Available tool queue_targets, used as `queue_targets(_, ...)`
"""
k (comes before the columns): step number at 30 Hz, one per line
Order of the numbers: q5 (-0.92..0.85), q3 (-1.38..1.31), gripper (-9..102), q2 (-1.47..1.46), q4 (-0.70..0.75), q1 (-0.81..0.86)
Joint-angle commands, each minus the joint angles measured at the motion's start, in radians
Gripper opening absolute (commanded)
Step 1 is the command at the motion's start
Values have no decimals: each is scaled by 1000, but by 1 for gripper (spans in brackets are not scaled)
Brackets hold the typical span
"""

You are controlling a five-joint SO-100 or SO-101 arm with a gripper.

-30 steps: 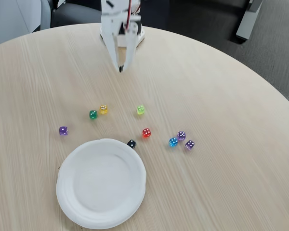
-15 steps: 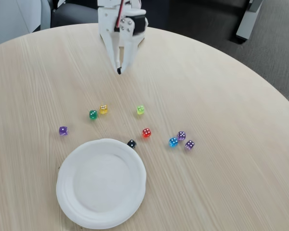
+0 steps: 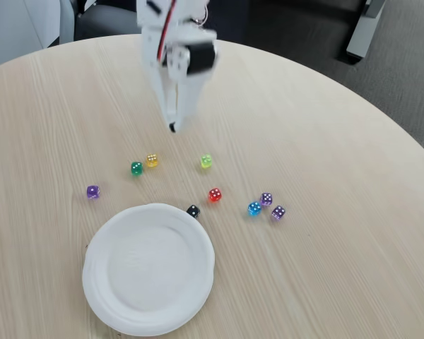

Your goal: Pick a purple dice and put it in the plate.

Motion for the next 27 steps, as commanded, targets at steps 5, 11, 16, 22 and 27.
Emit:
queue_targets(5,20,-31,0,-104,120,2)
queue_targets(11,8,-21,0,-213,123,3)
queue_targets(16,35,-18,0,-249,110,5)
queue_targets(22,9,-28,0,-249,83,3)
queue_targets(27,-20,-5,0,-249,-141,21)
